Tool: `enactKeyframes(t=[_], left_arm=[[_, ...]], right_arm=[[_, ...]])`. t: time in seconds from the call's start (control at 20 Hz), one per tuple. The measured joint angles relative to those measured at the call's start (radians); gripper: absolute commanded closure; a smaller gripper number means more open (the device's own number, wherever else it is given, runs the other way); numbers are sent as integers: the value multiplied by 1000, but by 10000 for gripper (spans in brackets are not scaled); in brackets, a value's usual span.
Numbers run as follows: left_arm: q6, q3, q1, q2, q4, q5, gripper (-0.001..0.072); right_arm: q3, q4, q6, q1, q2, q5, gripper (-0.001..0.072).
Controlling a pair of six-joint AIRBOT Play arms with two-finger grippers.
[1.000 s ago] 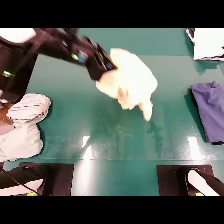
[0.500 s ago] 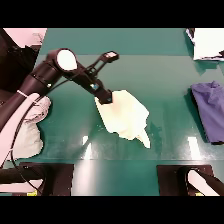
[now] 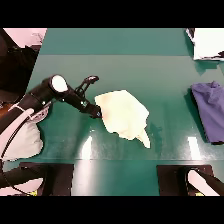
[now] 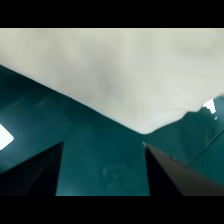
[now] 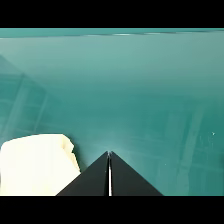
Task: Fold the shirts.
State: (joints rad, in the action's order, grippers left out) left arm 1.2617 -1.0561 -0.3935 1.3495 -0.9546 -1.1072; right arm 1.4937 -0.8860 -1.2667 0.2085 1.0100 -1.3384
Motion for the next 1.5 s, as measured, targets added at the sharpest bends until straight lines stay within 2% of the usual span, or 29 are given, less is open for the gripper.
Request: enactKeyframes(t=[0.15,0.35,0.4,0.5,0.55,0.8,0.85,0.9,0.95,1.2,1.5], left_arm=[[-33,111,1,24,154,117,115],[-109,164,0,83,332,167,116],[-120,168,0,91,359,170,177],[-135,169,0,102,396,171,629],[-140,164,0,106,409,166,679],[-164,59,17,94,411,42,680],[-165,22,27,79,397,13,680],[-166,-14,39,61,380,-19,680],[-168,-55,51,39,362,-47,680],[-169,-179,90,-41,305,-121,680],[-149,-211,100,-64,255,-160,679]], right_arm=[[0,0,0,0,0,0,697],[0,0,0,0,0,0,697],[0,0,0,0,0,0,698],[0,0,0,0,0,-1,698],[0,0,0,0,0,-1,698],[-30,3,0,-2,0,-3,691],[-57,3,0,-3,0,-8,584],[-92,3,0,-7,0,-11,323],[-137,3,0,-15,3,-13,225],[-372,3,0,-144,116,-6,226],[-476,6,17,-415,382,133,226]])
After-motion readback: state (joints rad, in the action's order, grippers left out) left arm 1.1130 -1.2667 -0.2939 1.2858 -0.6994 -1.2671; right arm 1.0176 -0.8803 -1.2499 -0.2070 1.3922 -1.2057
